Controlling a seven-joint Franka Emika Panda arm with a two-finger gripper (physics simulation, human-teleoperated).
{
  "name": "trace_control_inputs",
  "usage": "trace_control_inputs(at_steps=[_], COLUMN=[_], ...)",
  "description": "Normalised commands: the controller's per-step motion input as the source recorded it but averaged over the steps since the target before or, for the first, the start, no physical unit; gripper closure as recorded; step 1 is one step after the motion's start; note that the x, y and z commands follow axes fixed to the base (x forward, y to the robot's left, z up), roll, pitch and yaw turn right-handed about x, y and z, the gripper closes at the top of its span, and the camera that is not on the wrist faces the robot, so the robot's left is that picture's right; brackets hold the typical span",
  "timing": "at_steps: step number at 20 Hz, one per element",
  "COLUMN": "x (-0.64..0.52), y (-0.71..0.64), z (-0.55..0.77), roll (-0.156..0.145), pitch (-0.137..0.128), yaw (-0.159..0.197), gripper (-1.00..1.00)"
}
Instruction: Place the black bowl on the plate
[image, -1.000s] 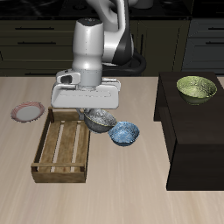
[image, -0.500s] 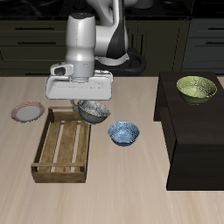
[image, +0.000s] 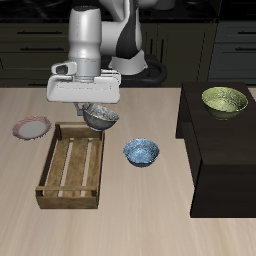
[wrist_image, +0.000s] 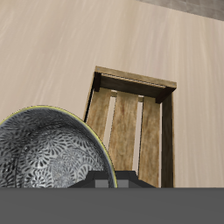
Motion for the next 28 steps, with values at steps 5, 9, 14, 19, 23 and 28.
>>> trace_control_inputs(at_steps=[5,9,14,19,23,28], x=[-0.44,-0.42,-0.23,-0.34,-0.42,-0.22], y=[-0.37,-0.35,-0.32,-0.30,-0.23,-0.17], z=[0.03,0.05,-0.02,0.02,-0.02,-0.04], roll=[0.007,0.004,-0.023,-0.010,-0.009,0.000], pitch=[-0.025,-0.043,-0.021,-0.025,-0.045,0.001], yaw=[-0.008,-0.016,-0.016,-0.029,-0.023,-0.039], gripper=[1.00,1.00,1.00,1.00,1.00,1.00])
